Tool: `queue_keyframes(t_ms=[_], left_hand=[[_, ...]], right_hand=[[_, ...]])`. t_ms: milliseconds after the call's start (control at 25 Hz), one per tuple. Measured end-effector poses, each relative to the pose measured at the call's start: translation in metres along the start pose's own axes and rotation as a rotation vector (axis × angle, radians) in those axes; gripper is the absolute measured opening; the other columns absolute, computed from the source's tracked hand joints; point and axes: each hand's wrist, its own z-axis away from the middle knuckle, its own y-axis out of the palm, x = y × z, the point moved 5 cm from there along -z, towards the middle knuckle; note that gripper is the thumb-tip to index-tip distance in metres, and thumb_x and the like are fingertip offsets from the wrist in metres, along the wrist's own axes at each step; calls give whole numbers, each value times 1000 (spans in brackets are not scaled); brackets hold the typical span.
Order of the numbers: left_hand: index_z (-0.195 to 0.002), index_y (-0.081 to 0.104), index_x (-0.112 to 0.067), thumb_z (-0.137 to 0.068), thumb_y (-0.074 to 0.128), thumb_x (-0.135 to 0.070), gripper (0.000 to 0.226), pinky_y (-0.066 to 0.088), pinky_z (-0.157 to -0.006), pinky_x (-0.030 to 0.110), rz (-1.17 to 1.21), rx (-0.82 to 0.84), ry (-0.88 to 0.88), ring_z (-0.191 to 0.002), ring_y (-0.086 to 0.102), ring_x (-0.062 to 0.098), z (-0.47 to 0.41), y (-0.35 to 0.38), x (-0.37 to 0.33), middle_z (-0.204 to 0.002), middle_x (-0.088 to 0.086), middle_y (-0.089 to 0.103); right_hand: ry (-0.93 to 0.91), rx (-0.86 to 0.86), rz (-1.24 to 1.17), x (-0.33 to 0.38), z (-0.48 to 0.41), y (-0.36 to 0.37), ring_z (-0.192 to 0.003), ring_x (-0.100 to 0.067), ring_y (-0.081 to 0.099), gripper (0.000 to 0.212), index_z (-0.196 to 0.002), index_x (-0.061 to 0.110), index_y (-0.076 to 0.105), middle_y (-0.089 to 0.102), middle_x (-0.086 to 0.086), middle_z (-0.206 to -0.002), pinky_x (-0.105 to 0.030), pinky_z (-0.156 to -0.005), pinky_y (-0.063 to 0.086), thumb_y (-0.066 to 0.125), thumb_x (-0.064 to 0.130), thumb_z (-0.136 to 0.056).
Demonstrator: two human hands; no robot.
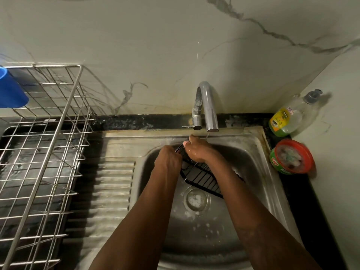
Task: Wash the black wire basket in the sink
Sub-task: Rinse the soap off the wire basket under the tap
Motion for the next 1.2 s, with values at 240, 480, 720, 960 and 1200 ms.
queue_keyframes(t_ms=[240,480,720,960,1200], left_hand=[[-103,58,-8,-83,65,-2,21,49,-55,25,167,-161,53,-72,63,19,0,-28,10,-84,10,63],[-115,65,-7,-85,67,-16,31,49,-46,20,112,-90,133,-72,70,14,21,-21,7,-97,8,72],[-113,64,-6,-96,56,-20,23,55,-65,34,-71,203,183,-75,63,17,28,-16,5,-104,8,66],[-85,66,-4,-98,52,-10,20,36,-42,25,-275,293,319,-47,46,12,53,25,5,-66,9,61],[-102,68,-1,-105,49,-21,28,43,-41,22,-551,544,430,-49,54,12,73,37,9,-74,11,67]], right_hand=[[-155,8,-232,-60,22,43,-155,-15,-3,65,-158,50,4,-5,12,-170,-58,-124,-3,12,73,-98],[304,-303,-435,-60,5,48,-146,-32,31,62,-149,34,38,33,-7,-160,-60,-118,19,13,61,-100],[-24,-312,-91,16,23,35,-155,-28,12,52,-158,32,28,11,-3,-169,-49,-125,15,32,41,-107],[-61,-400,228,-8,31,-19,-134,-25,42,37,-135,25,56,46,-4,-142,-41,-106,40,53,34,-100],[-114,-209,-129,-48,16,-33,-102,-21,60,33,-105,32,61,64,0,-111,-41,-90,47,32,46,-108]])
